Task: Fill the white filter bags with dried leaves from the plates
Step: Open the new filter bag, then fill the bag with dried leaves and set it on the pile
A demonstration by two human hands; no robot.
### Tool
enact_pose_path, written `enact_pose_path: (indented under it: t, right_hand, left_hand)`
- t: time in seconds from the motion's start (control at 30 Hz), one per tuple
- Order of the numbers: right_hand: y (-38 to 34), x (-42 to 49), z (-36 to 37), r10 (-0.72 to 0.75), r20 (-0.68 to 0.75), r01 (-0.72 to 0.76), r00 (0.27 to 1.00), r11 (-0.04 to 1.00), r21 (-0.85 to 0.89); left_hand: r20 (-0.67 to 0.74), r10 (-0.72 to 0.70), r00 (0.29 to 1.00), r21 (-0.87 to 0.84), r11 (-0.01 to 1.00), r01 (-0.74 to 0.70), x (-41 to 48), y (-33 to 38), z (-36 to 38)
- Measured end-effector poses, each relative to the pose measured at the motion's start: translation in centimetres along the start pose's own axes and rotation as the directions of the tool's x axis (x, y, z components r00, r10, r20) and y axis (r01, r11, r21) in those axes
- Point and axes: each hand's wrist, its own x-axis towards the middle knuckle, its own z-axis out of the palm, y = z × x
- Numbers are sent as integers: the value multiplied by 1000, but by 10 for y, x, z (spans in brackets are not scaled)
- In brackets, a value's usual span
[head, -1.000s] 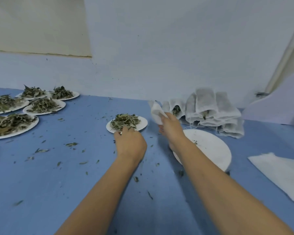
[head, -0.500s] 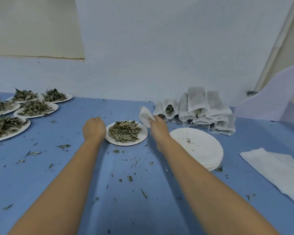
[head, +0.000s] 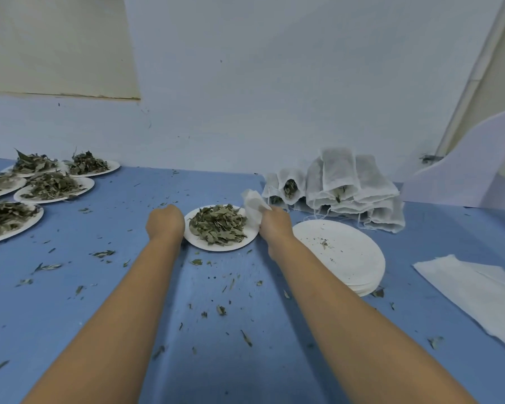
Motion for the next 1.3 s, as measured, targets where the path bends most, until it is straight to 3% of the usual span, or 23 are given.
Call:
enact_pose_path:
  t: [0.17, 0.3, 0.47, 0.63, 0.93, 1.07, 1.17, 1.3]
  right_hand:
    - [-14, 0, -29, -96, -110, 90, 989, 994, -62]
    - [-31, -8, -77, -203, -195, 186, 960, 977, -105]
    - [-29, -22, -141, -271, -326, 234, 906, 961, -148]
    - [-3, -36, -180, -277, -392, 205, 877, 955, -216]
    - [27, -41, -183, -215, -350, 114, 912, 951, -288]
    - [27, -44, -179, -301, -402, 187, 865, 936, -299]
    - [21, -48, -172, -462, -389, 376, 797, 883, -279]
    - [5, -48, -153, -611, -192, 516, 768, 768, -380]
  left_hand:
    - [-82, 200, 976, -10, 979, -202, -32, 16, 12]
    - [-52, 348, 936, -28, 936, -350, -74, 34, 31]
    - [41, 400, 916, -87, 914, -395, -124, 41, 68]
    - [104, 400, 911, -33, 916, -399, -155, 17, 100]
    - [69, 415, 907, 105, 901, -420, -163, -15, 103]
    - [62, 457, 887, 129, 878, -462, -161, -20, 102]
    - [60, 567, 821, 15, 822, -569, -167, -19, 99]
    - [156, 787, 597, -260, 616, -744, -182, 0, 94]
